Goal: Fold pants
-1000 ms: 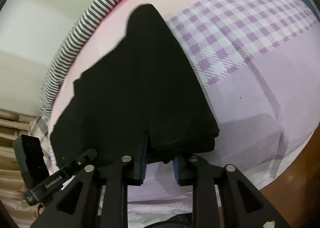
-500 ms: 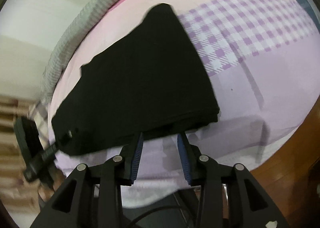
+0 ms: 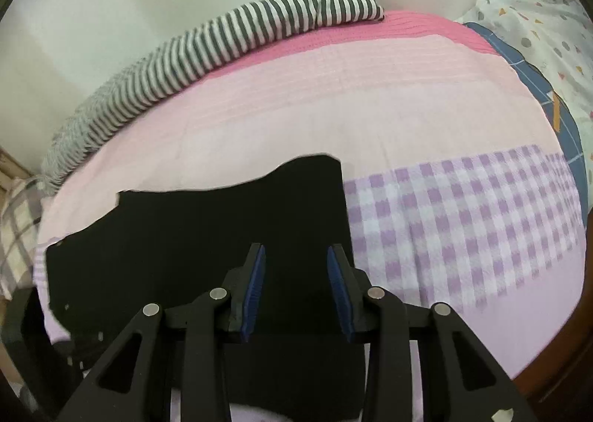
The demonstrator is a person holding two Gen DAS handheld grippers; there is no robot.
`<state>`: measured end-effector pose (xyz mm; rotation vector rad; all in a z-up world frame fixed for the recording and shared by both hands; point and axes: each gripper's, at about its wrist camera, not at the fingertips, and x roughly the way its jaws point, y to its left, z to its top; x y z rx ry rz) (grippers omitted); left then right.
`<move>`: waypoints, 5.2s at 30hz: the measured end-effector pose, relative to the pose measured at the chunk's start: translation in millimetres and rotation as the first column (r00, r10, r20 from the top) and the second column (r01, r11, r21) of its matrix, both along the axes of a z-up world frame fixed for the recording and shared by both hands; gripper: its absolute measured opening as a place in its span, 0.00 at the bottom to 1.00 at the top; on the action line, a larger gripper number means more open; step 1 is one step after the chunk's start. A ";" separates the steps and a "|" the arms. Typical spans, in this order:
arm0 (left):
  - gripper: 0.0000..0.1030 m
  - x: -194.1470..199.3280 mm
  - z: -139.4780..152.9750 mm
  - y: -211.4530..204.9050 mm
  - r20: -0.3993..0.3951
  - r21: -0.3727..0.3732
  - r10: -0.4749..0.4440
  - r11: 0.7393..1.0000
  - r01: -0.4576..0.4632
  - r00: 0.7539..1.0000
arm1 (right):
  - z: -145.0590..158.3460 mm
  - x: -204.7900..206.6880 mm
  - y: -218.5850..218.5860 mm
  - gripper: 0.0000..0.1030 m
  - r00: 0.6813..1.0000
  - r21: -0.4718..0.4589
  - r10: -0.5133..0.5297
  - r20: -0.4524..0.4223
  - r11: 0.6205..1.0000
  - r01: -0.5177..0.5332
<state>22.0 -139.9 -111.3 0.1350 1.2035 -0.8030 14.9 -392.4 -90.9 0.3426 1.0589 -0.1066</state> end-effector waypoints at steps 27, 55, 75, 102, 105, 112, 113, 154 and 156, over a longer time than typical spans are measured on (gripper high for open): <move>0.42 8.0 50.9 218.9 0.026 -0.240 0.550 0.814 -0.529 0.835 | -43.4 -59.7 34.9 0.34 0.996 -0.070 0.016 -0.090 0.997 -0.023; 0.56 -37.6 -33.6 384.1 -0.485 -0.271 0.777 0.302 -0.914 0.401 | -3.7 -27.3 125.2 0.50 0.983 0.111 0.178 0.050 0.977 -0.183; 0.27 -21.2 -19.3 364.5 -0.367 -0.258 0.853 0.289 -0.922 0.370 | -14.5 -23.3 127.8 0.50 0.982 0.176 0.181 0.057 0.966 -0.189; 0.20 13.4 111.5 -56.2 0.159 -0.185 0.276 0.951 -0.246 0.948 | 5.6 -91.7 -38.4 0.51 0.975 0.259 -0.156 0.157 0.959 0.112; 0.20 13.6 89.1 -87.7 0.162 -0.117 0.223 0.972 -0.206 0.961 | -3.3 -99.5 -52.5 0.51 0.972 0.275 -0.185 0.142 0.951 0.141; 0.21 -6.5 50.3 -113.0 0.245 0.001 0.134 0.990 -0.139 0.960 | -20.6 -101.2 -66.1 0.51 0.976 0.382 -0.172 0.131 0.917 0.110; 0.21 -7.1 47.8 -113.1 0.263 0.002 0.127 0.991 -0.133 0.956 | -22.2 -97.8 -65.2 0.51 0.978 0.417 -0.157 0.139 0.905 0.086; 0.46 11.2 24.9 42.2 0.197 -0.011 0.291 0.956 -0.295 0.936 | -50.7 -33.3 -1.7 0.49 0.989 0.381 0.103 0.105 0.915 -0.136; 0.46 12.4 23.2 42.3 0.193 -0.015 0.290 0.956 -0.293 0.937 | -52.9 -38.1 -4.2 0.50 0.988 0.397 0.108 0.112 0.906 -0.144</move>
